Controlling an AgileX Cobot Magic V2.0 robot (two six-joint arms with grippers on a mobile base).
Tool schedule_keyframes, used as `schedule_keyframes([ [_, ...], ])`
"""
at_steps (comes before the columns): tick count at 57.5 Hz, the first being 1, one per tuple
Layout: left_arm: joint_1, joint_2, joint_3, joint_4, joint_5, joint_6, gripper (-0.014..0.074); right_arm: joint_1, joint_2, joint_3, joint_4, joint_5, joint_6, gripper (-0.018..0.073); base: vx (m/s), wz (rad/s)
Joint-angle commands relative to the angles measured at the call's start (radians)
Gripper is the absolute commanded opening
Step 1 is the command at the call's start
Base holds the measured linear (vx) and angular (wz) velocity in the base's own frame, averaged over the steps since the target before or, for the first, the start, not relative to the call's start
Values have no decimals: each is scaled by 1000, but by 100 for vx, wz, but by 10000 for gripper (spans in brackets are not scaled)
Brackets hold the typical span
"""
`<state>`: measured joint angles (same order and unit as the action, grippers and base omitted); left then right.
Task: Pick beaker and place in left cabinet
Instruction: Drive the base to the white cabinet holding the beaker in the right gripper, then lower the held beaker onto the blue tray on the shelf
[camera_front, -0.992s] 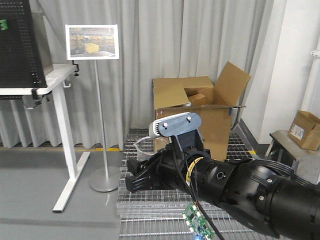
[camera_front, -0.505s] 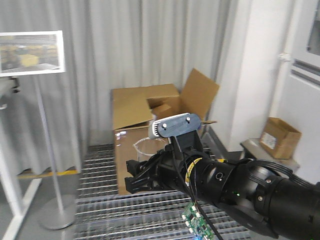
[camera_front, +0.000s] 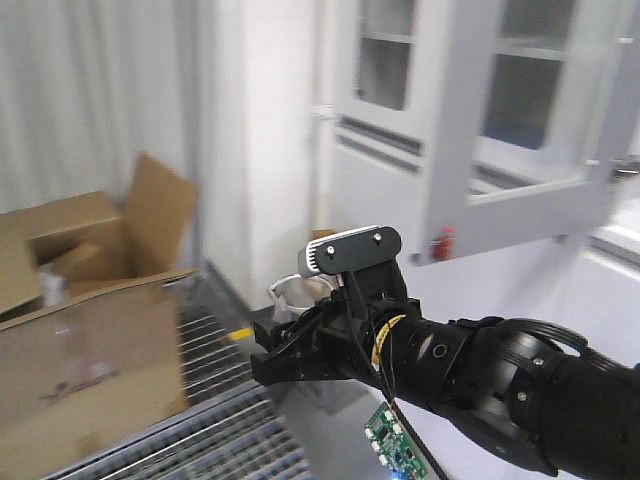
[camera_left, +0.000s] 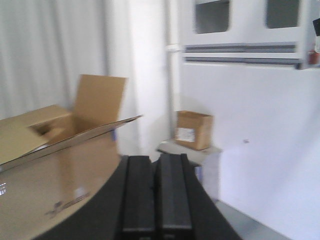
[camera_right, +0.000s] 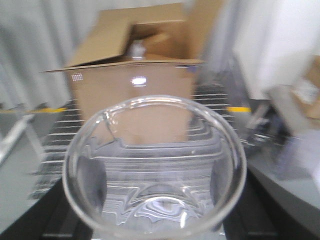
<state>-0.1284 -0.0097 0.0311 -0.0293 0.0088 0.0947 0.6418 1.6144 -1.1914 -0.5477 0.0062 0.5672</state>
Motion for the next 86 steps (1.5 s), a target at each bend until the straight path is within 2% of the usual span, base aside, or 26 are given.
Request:
schedule_keyframes([
  [1, -1, -19, 16, -7, -84, -3, 1, -1, -45, -35, -2, -71, 1, -8, 22, -85],
  [40, -1, -19, 16, -7, -84, -3, 1, -1, -45, -35, -2, -71, 1, -8, 22, -73],
  [86, -1, -19, 16, -7, -84, -3, 1, -1, -45, -35, -2, -65, 1, -8, 23, -34],
])
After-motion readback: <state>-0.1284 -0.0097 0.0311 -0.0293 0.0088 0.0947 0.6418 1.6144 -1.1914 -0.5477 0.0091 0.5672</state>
